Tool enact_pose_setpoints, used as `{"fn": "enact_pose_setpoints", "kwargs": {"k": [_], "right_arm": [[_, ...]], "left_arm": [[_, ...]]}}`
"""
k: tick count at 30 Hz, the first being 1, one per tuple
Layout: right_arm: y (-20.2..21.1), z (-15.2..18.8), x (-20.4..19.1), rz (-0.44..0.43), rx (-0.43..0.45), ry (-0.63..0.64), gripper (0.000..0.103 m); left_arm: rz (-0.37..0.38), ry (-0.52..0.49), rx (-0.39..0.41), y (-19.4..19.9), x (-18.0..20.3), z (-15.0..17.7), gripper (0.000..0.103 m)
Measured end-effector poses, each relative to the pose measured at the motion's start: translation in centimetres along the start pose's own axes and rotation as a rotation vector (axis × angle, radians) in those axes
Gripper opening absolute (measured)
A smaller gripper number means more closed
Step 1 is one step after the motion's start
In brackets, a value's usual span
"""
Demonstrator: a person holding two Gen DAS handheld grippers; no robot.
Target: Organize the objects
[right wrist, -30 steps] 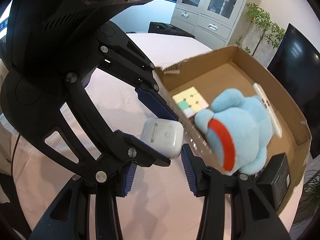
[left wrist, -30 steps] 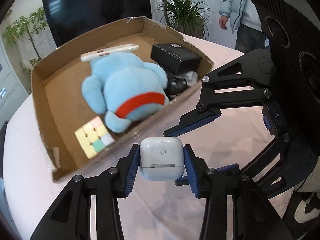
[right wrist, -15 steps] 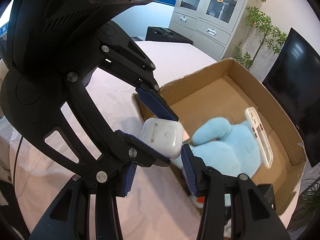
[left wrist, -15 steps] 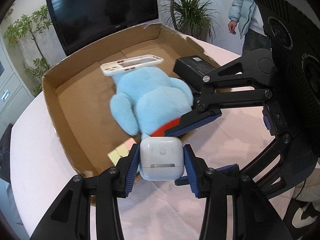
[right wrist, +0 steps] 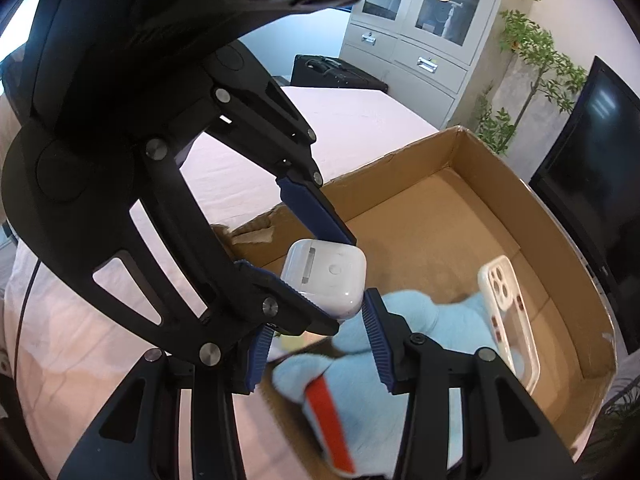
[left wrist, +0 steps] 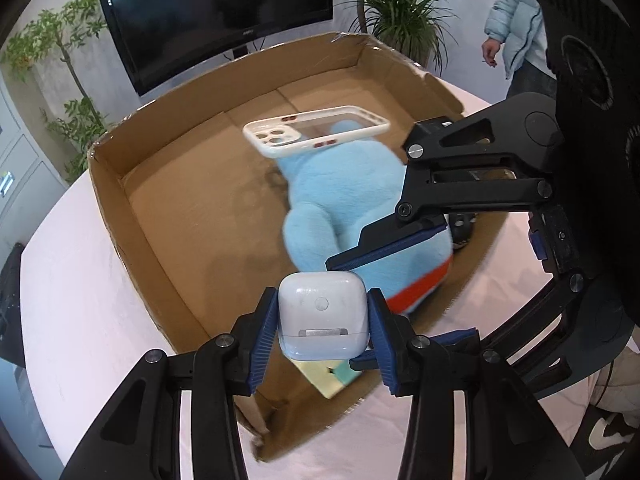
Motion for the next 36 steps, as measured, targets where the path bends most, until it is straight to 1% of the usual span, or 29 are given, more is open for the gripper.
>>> {"fn": "enact_pose_setpoints", "kwargs": {"k": [4, 9, 10, 11, 12, 13, 14, 15, 16, 17, 18, 19, 20, 21, 22, 23, 25, 26, 27, 28, 30, 34, 36], "right_arm": [[-1.3, -0.1, 1.1, -0.006, 0.000, -0.005, 0.041], [-3.0, 0.7, 2.1, -0.001, -0.039, -0.005, 0.041], [-3.4, 0.9, 2.2, -0.003, -0.047, 0.000, 0.041], [-3.7, 1.1, 2.3, -0.003, -0.055, -0.005, 0.041], [-4.2, 1.4, 2.6, 0.004, -0.070, -0.016, 0.042], [-4.6, 1.6, 2.8, 0.021, -0.086, -0.023, 0.042], [-5.0, 1.9, 2.8, 0.046, -0.093, -0.024, 0.042], [-5.0, 2.0, 2.7, 0.064, -0.088, -0.029, 0.044], [-4.7, 2.0, 2.5, 0.070, -0.073, -0.047, 0.047], [-4.0, 2.1, 2.3, 0.071, -0.051, -0.073, 0.062], [-3.3, 2.3, 2.2, 0.077, -0.035, -0.091, 0.078], [-2.7, 2.4, 2.3, 0.098, -0.025, -0.104, 0.079], [-1.9, 2.8, 2.2, 0.126, -0.026, -0.114, 0.079], [-1.3, 3.4, 2.0, 0.148, -0.034, -0.125, 0.080], [-0.7, 4.0, 2.0, 0.165, -0.045, -0.145, 0.081], [-0.2, 5.1, 2.0, 0.184, -0.073, -0.184, 0.081], [0.6, 6.9, 1.9, 0.222, -0.119, -0.253, 0.081], [1.3, 7.9, 2.0, 0.258, -0.132, -0.288, 0.081], [1.9, 8.9, 2.0, 0.288, -0.145, -0.325, 0.081], [2.4, 9.8, 2.1, 0.305, -0.161, -0.369, 0.081], [3.5, 11.5, 2.2, 0.346, -0.163, -0.457, 0.081], [5.4, 15.4, 1.2, 0.436, -0.202, -0.556, 0.081], [5.9, 16.3, 0.6, 0.452, -0.202, -0.593, 0.081]], "left_arm": [[0.004, 0.009, -0.013, -1.5, -1.1, -0.3, 0.041], [0.034, 0.043, -0.033, -3.8, -1.9, -0.2, 0.041], [0.030, 0.055, -0.035, -4.2, -2.2, -0.1, 0.043], [0.012, 0.066, -0.041, -4.6, -2.6, 0.0, 0.044], [-0.017, 0.079, -0.050, -5.1, -3.1, 0.1, 0.050], [-0.056, 0.095, -0.054, -5.4, -3.6, 0.3, 0.057], [-0.119, 0.118, -0.036, -5.2, -4.3, 0.4, 0.061], [-0.161, 0.133, -0.017, -5.0, -4.6, 0.4, 0.064], [-0.216, 0.159, 0.009, -4.3, -5.0, 0.6, 0.064], [-0.268, 0.190, 0.037, -3.4, -5.1, 0.8, 0.064], [-0.298, 0.213, 0.064, -2.5, -5.0, 0.9, 0.065], [-0.310, 0.235, 0.090, -1.7, -4.8, 1.0, 0.072], [-0.301, 0.273, 0.119, -0.7, -4.2, 1.3, 0.078], [-0.297, 0.299, 0.127, -0.2, -3.7, 1.6, 0.088], [-0.300, 0.327, 0.129, 0.1, -3.3, 2.0, 0.090], [-0.310, 0.355, 0.126, 0.5, -2.4, 2.5, 0.090], [-0.306, 0.379, 0.125, 0.4, -0.8, 3.2, 0.090], [-0.298, 0.396, 0.119, -0.1, 0.7, 3.6, 0.090], [-0.289, 0.409, 0.118, -0.4, 1.4, 3.9, 0.090], [-0.280, 0.424, 0.115, -0.9, 2.3, 4.1, 0.090], [-0.280, 0.444, 0.096, -1.5, 4.3, 4.8, 0.090], [-0.293, 0.499, 0.140, -1.0, 6.8, 6.2, 0.090], [-0.282, 0.586, 0.160, -0.9, 7.4, 7.3, 0.090]]}}
Point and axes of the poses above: each gripper's, at about its wrist camera, not at the fingertips, and y roughly against the way its jaws point, x to its right, z to its underside, the point moved 8 cm from there along -y, roughly the way its jaws point, and after that the axes turned 1 degree about -y, right-handed, at the moved point
